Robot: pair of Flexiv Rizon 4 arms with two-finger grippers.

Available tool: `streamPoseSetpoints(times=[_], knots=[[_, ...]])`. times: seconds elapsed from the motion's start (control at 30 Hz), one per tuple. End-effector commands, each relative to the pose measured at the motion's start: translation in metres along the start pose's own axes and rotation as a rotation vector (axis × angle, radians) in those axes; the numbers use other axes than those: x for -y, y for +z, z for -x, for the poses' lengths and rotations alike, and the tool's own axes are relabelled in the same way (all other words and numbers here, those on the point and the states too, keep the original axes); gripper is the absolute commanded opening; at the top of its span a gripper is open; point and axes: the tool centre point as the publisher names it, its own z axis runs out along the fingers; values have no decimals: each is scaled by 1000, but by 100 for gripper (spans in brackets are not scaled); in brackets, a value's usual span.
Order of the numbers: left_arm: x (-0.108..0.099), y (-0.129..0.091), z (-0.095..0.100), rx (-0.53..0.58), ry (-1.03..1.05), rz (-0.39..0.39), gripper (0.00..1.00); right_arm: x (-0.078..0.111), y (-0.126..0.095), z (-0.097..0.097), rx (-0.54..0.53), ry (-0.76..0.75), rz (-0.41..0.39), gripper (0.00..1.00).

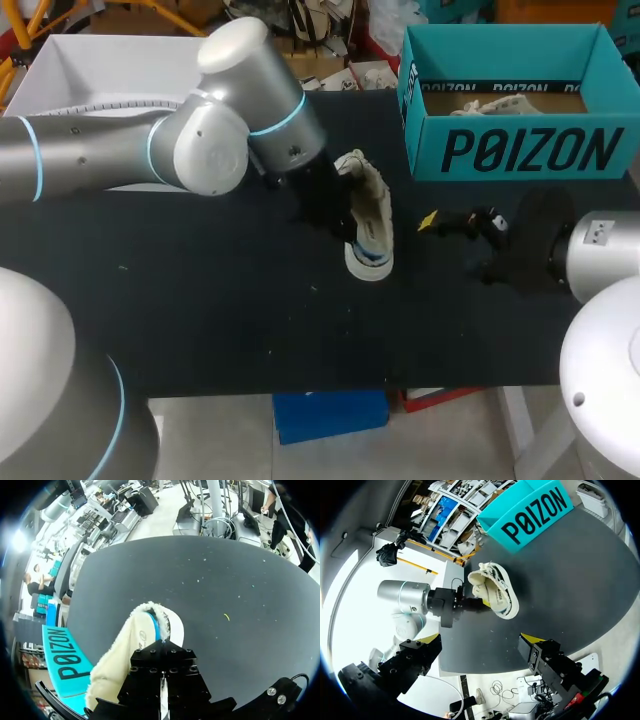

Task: Take the shoe out of the shoebox, open the shoe tongue, remove and reinsert the insole, then place the shoe into the shoebox

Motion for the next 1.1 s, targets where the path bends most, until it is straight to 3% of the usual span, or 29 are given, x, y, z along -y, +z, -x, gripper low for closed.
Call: streamPoseSetpoints(times=[0.03,0.3,0.5,0.73,1.1], knots=[[-3,6,7,-11,1,-10,0,0,-1,7,-40,15,-58,100],[7,-12,3,-9,8,-31,0,0,-1,7,-40,15,-58,100],[15,-18,16,15,38,-35,0,0,-1,7,-40,15,-58,100],[17,-8,28,12,65,-40,0,0,-1,7,-40,15,-58,100],[12,2,14,-26,16,-34,0,0,-1,7,-40,15,-58,100]])
